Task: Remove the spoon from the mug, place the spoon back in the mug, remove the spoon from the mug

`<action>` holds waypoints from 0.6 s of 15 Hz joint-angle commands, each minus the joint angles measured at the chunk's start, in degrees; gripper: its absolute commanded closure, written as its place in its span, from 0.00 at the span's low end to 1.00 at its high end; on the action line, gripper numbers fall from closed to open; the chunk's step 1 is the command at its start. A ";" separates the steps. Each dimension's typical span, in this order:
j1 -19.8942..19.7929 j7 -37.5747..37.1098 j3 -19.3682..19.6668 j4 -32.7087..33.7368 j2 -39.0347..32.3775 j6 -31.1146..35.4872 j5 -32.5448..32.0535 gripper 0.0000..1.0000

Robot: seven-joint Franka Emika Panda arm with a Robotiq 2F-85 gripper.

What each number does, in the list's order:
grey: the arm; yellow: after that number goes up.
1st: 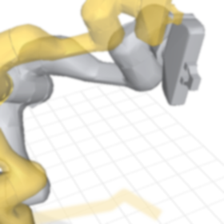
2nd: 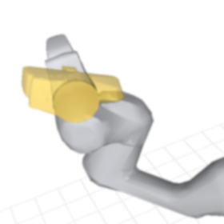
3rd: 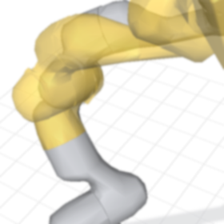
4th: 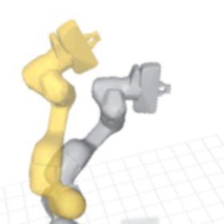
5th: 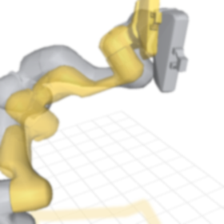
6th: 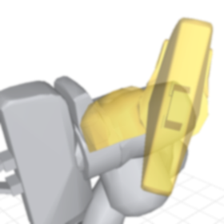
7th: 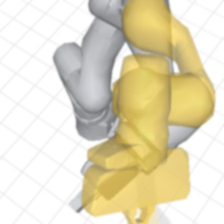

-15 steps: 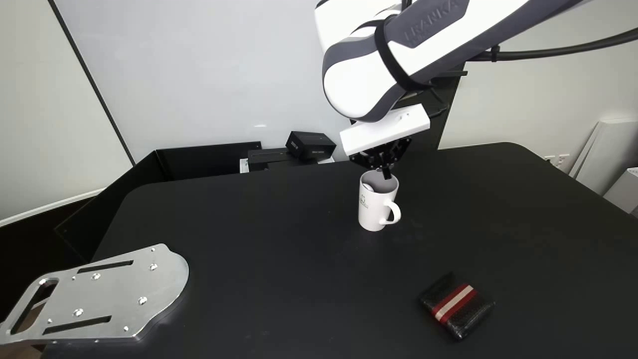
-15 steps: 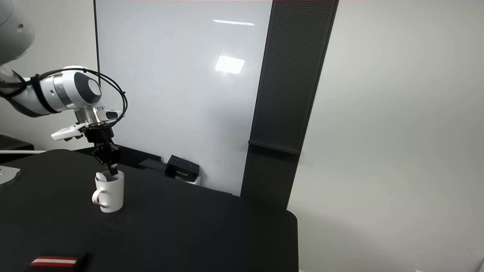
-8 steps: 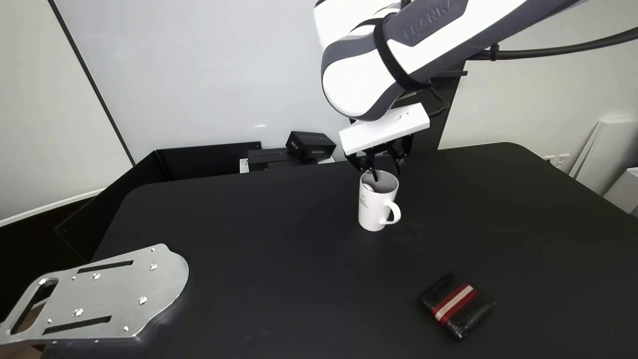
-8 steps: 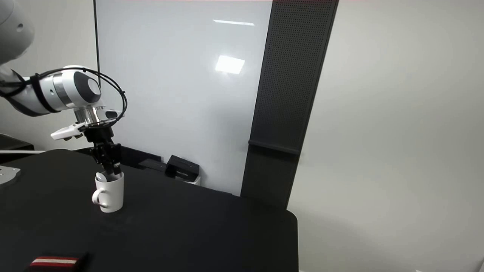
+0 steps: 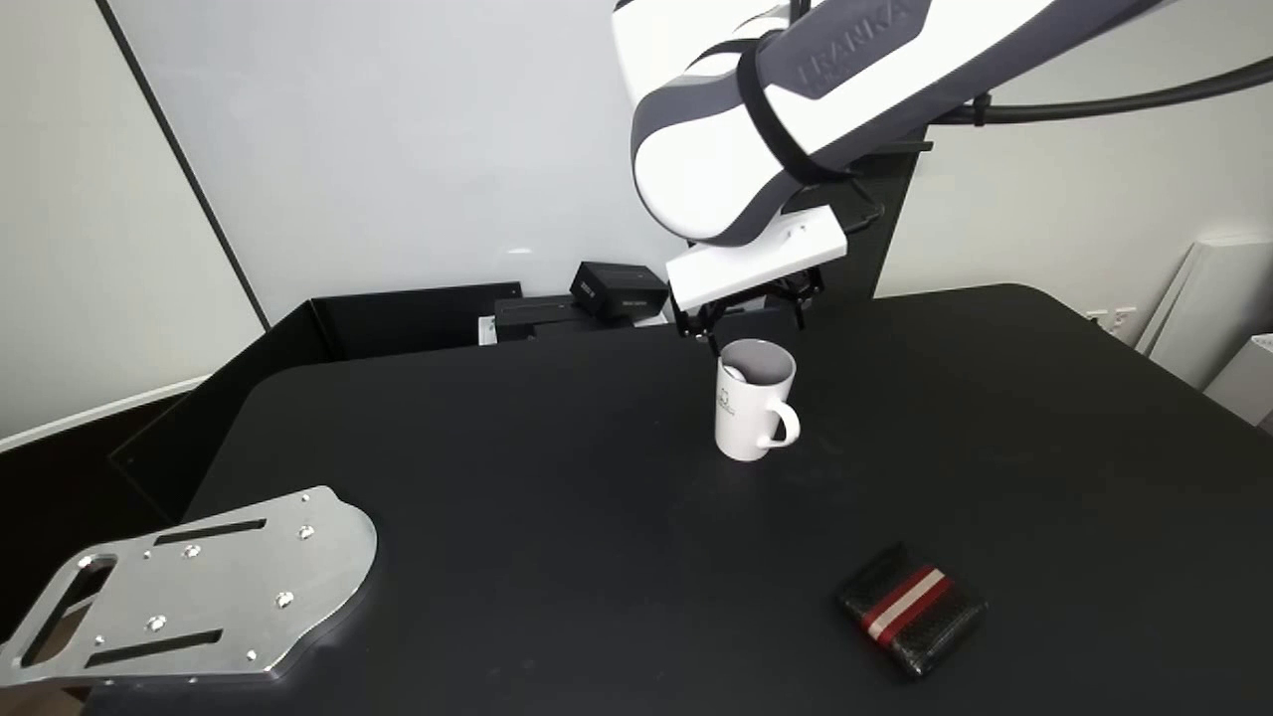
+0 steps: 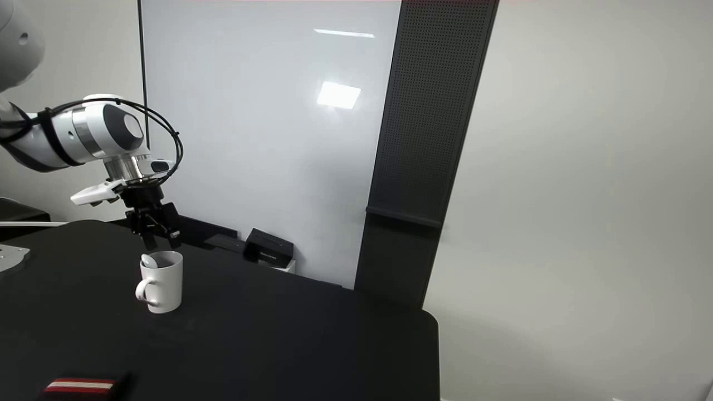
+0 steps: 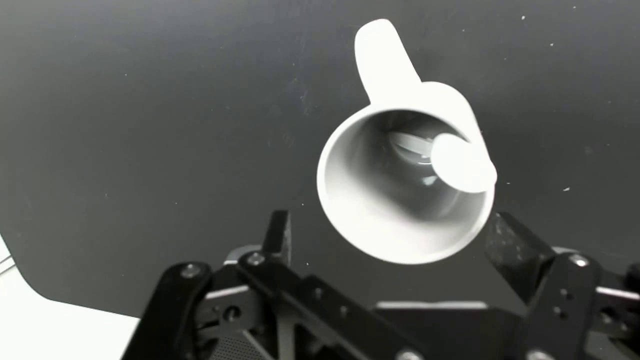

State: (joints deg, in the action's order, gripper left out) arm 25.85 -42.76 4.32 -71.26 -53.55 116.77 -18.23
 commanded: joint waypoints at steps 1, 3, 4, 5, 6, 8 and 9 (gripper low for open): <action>0.54 0.19 0.07 0.26 0.16 1.13 -0.78 0.00; 0.35 1.32 -0.45 0.11 0.26 0.78 -0.22 0.00; 0.19 2.07 -0.79 0.07 0.32 0.24 0.11 0.00; 0.00 3.12 -1.16 0.07 0.38 -0.40 0.48 0.00; -0.12 4.08 -1.42 0.02 0.46 -1.03 0.74 0.00; -0.30 6.16 -1.85 -0.18 0.72 -2.23 1.00 0.00; -0.30 7.07 -1.88 -0.31 0.84 -2.64 0.93 0.00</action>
State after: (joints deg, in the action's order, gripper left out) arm 26.24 -38.75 3.32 -71.36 -53.55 116.13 -17.91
